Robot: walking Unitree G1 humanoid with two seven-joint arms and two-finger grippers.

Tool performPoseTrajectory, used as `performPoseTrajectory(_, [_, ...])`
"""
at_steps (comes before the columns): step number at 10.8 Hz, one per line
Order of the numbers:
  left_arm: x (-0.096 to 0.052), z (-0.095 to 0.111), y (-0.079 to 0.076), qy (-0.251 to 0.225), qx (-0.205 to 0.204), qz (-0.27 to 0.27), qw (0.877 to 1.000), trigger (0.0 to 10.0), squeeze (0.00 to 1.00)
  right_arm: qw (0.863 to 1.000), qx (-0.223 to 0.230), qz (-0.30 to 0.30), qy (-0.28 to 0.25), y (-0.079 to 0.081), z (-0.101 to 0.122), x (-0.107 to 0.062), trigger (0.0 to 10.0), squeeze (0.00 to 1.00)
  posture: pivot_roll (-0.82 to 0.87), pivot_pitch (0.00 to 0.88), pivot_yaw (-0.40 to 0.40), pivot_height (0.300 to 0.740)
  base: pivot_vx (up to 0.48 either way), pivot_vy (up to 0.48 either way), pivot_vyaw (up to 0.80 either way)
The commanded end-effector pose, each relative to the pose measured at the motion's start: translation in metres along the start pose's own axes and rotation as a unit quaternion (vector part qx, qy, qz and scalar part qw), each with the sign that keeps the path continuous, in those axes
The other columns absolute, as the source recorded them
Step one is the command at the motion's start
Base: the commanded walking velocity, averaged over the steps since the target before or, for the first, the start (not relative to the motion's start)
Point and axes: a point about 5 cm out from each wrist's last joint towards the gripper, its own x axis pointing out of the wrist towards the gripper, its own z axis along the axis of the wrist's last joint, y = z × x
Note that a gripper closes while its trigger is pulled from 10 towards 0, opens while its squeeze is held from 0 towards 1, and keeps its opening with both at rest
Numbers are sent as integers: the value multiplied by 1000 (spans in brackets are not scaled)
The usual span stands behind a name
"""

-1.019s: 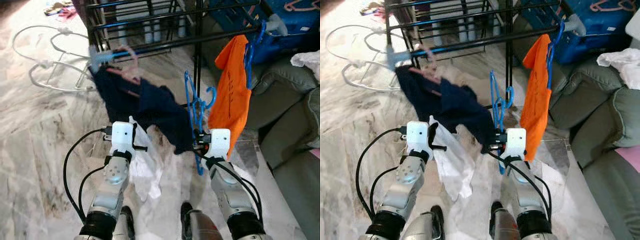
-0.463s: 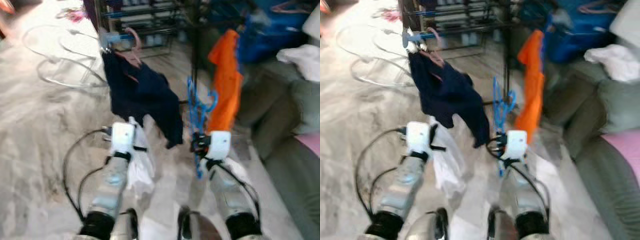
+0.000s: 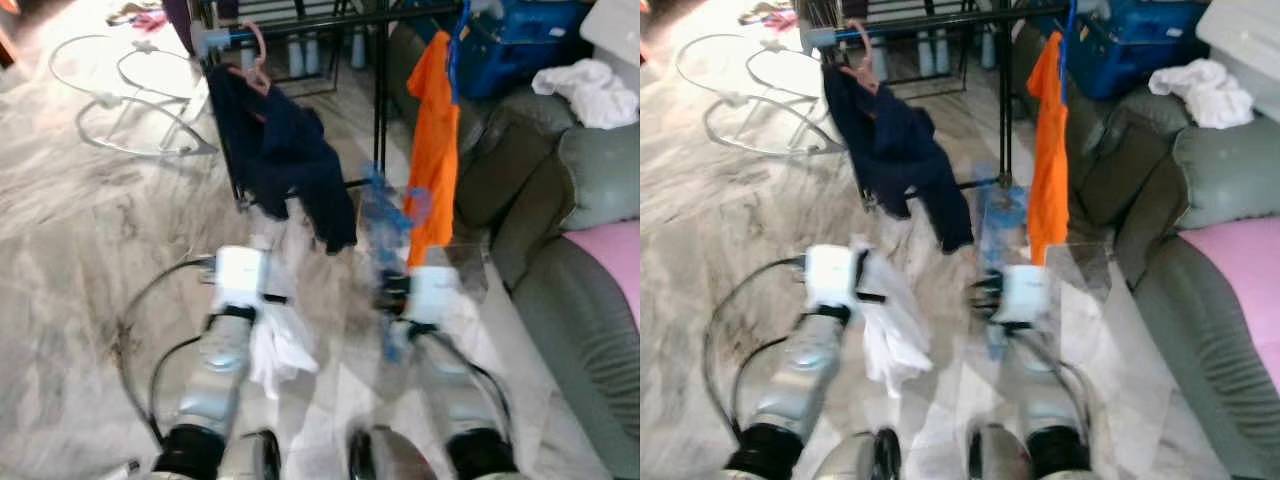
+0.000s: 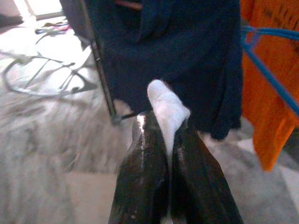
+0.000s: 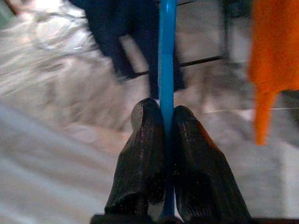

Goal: Hang hanger

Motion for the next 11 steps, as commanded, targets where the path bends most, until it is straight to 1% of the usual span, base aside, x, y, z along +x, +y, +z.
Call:
performPoseTrajectory(1, [-2,-1,-5,1,2,-6,1000,10000,0,1000,-4,-5,10,-5,-5,-3,10000,0,-116,220,33,740,-322,0,0])
performPoseTrajectory(8, [-3,-3,-8,2,-4,-2,1000,10000,0,1000,-12,10,12,-3,-3,-2,10000,0,-116,225,10,740,-310,0,0])
performPoseTrajectory(10, [-4,-3,-9,0,-10,-8,1000,10000,0,999,-30,14,11,-3,-4,-3,10000,0,-122,231,11,740,0,0,0])
performPoseTrajectory(11, [-4,-2,-8,-6,-16,-21,1000,10000,0,999,-42,22,9,-2,-3,-5,10000,0,-127,237,11,740,0,0,0])
